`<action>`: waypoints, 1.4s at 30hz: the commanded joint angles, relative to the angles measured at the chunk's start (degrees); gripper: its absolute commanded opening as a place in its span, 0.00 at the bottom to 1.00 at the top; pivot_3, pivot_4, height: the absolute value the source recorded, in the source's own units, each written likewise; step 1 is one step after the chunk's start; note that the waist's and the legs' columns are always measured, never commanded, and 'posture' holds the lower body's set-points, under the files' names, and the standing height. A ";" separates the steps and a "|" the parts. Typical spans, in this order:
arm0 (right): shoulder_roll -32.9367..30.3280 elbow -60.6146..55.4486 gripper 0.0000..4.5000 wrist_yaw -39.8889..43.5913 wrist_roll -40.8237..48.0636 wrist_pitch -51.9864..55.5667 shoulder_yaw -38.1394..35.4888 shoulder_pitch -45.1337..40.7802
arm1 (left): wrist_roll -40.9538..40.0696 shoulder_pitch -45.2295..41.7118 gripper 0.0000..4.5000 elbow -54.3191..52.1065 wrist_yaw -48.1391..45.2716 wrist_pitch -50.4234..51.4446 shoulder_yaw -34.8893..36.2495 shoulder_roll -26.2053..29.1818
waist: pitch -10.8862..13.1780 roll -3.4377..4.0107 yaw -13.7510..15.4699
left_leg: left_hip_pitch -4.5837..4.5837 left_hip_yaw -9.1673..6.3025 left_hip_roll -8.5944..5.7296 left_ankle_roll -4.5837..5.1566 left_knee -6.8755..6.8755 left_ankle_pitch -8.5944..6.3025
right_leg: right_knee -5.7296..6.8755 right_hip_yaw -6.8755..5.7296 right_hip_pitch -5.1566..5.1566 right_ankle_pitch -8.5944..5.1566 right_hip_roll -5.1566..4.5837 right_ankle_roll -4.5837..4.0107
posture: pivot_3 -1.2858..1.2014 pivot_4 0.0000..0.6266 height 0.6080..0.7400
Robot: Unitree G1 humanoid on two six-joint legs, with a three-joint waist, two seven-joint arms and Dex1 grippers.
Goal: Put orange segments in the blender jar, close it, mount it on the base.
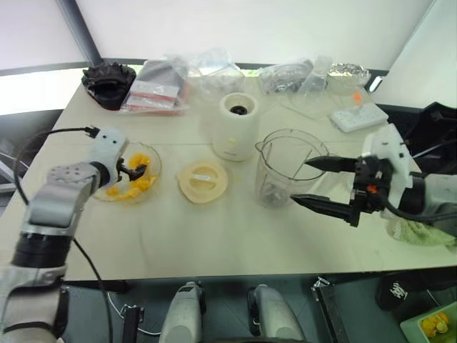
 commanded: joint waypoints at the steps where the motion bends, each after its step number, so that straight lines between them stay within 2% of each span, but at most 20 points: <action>1: -0.95 -0.31 1.00 0.54 0.19 -0.41 -1.05 -1.75 | 2.30 -2.74 1.00 2.00 4.35 1.36 1.81 -2.02 | 0.01 -0.01 -0.06 | 0.00 -0.01 0.00 0.00 0.00 0.00 | 0.01 0.00 0.00 0.02 0.02 0.03 | 0.52 0.24 1.00; 5: -1.14 -0.31 1.00 0.77 -0.59 -0.39 -1.17 -1.57 | 4.89 -4.88 1.00 8.51 9.14 0.11 1.88 -4.95 | 0.00 -0.02 -0.02 | 0.00 -0.03 0.00 0.00 0.00 0.00 | 0.03 0.00 0.00 0.02 0.03 0.04 | 0.52 0.24 1.00; 11: -0.71 -1.26 1.00 -0.30 0.07 0.27 -1.65 -1.25 | 7.38 -10.53 1.00 22.58 12.22 -7.48 1.03 -8.68 | -0.01 -0.04 0.16 | 0.00 -0.05 -0.01 0.00 0.03 0.00 | 0.05 -0.02 0.01 0.03 0.03 0.05 | 0.52 0.24 1.00; 19: 0.53 -2.97 1.00 -3.32 0.84 0.37 -2.79 0.28 | 8.69 -18.83 1.00 41.87 11.55 -16.73 0.51 -11.75 | -0.02 -0.06 0.23 | -0.01 -0.07 -0.05 0.00 0.04 0.00 | 0.06 -0.04 0.04 0.05 -0.01 0.09 | 0.52 0.24 1.00; 24: 0.83 -3.66 1.00 -4.77 1.17 0.24 -3.10 0.79 | 8.99 -22.18 1.00 48.94 8.57 -19.25 0.03 -12.89 | -0.04 -0.06 0.23 | -0.01 -0.09 -0.07 0.00 0.12 0.01 | 0.07 -0.06 0.10 0.08 -0.02 0.12 | 0.52 0.24 1.00; 30: 0.83 -4.23 1.00 -5.78 0.90 -0.35 -3.69 1.99 | 7.67 -24.11 1.00 53.12 7.71 -17.23 1.88 -14.31 | -0.05 -0.06 0.27 | 0.00 -0.13 -0.10 0.00 0.14 0.01 | 0.07 -0.09 0.15 0.08 -0.06 0.13 | 0.52 0.24 1.00; 37: 1.29 -4.61 1.00 -6.81 0.73 -0.71 -3.46 2.53 | 2.97 -22.21 1.00 49.14 8.83 -7.64 8.82 -15.35 | -0.06 -0.06 0.21 | 0.02 -0.15 -0.13 0.01 0.15 0.02 | 0.06 -0.10 0.19 0.12 -0.08 0.19 | 0.52 0.24 1.00; 42: 1.32 -4.29 1.00 -6.92 0.53 -0.90 -2.64 1.97 | 2.96 -21.19 1.00 47.76 9.13 -6.88 9.81 -15.48 | -0.06 -0.06 0.20 | 0.03 -0.16 -0.13 0.00 0.16 0.02 | 0.06 -0.11 0.20 0.13 -0.08 0.21 | 0.52 0.24 1.00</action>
